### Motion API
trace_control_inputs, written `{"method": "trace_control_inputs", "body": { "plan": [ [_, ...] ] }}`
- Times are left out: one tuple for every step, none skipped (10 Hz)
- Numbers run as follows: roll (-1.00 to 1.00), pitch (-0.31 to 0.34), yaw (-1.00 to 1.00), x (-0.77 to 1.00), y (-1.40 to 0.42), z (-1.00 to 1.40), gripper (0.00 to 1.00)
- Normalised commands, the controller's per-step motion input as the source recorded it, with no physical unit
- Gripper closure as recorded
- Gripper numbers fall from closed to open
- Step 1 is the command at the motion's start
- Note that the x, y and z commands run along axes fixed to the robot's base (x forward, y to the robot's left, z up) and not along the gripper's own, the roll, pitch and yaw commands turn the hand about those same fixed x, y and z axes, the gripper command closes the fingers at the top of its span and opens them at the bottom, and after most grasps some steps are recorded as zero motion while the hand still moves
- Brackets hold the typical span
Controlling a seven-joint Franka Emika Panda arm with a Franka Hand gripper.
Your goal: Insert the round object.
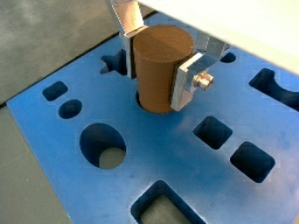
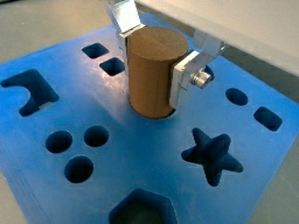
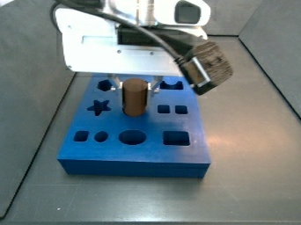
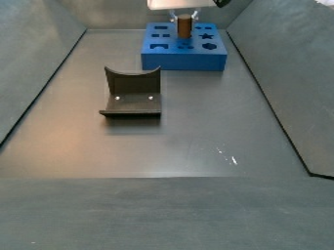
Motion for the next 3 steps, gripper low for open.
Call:
{"method": "trace_control_inputs", "body": {
  "plan": [
    [0.0,-0.183,0.0,-0.15,0.0,-0.29,1.0],
    [-0.08,-0.089,0.0,-0.01,0.01,-0.09,1.0],
    [0.0,-0.013,0.0,-0.01,0.0,0.0,1.0]
  ]
}}
